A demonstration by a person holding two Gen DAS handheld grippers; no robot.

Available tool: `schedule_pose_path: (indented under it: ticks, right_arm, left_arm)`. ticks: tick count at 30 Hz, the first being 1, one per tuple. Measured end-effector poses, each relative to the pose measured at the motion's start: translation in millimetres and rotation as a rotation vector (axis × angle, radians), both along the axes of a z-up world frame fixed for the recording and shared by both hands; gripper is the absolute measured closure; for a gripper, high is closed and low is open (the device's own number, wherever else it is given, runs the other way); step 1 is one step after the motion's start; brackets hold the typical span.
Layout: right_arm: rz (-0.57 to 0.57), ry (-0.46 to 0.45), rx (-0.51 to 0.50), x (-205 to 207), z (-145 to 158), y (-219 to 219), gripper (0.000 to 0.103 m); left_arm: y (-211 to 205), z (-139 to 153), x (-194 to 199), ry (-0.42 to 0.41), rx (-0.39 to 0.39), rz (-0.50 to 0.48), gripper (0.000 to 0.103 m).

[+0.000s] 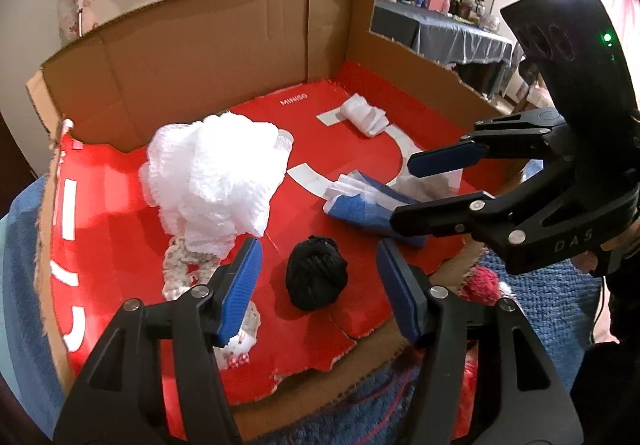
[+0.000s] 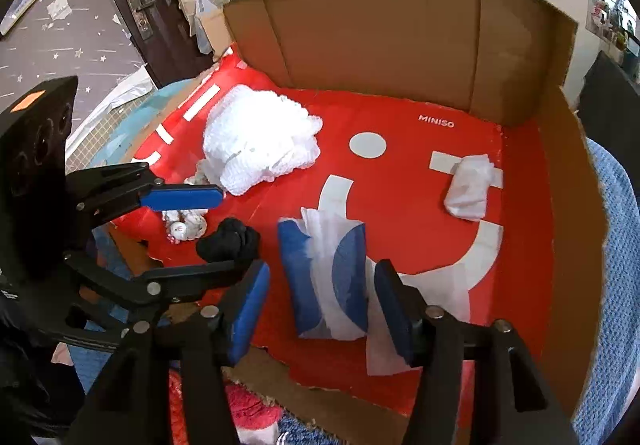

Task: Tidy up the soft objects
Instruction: 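Withdraw both tools from the box back over the blanket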

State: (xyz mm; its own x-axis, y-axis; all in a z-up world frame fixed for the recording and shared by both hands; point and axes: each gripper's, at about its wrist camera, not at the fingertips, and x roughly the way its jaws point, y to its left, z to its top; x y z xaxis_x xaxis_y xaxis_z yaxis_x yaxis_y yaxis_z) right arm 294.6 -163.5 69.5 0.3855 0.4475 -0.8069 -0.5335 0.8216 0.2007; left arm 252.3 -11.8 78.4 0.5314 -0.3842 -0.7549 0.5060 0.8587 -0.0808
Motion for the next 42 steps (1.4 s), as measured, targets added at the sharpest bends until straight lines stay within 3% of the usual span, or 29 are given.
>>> schedule_pose_path:
  ticks: [12, 19, 22, 33, 42]
  right_arm:
    - [-0.063, -0.113, 0.072, -46.5, 51.6, -16.1, 0.025]
    - [-0.116, -0.207, 0.088, -93.5, 77.0, -25.5, 0.012]
    - [-0.158, -0.263, 0.082, -114.7, 81.7, -30.4, 0.006]
    - [-0.323, -0.461, 0.055, -195.6, 70.8, -40.9, 0.000]
    - [-0.359, -0.454, 0.096, -229.1, 32.9, -45.9, 0.000]
  left_arm:
    - [12.2, 40.5, -54.8, -0.126, -0.062, 0.078, 0.027]
    - [18.2, 53.9, -97.1, -0.229, -0.071, 0.201, 0.025]
    - [20.2, 55.5, -117.8, -0.296, -0.054, 0.269, 0.019]
    - [22.9, 50.3, -189.6, -0.469, -0.067, 0.387, 0.010]
    - [15.7, 18.5, -216.9, -0.429, -0.067, 0.386, 0.010]
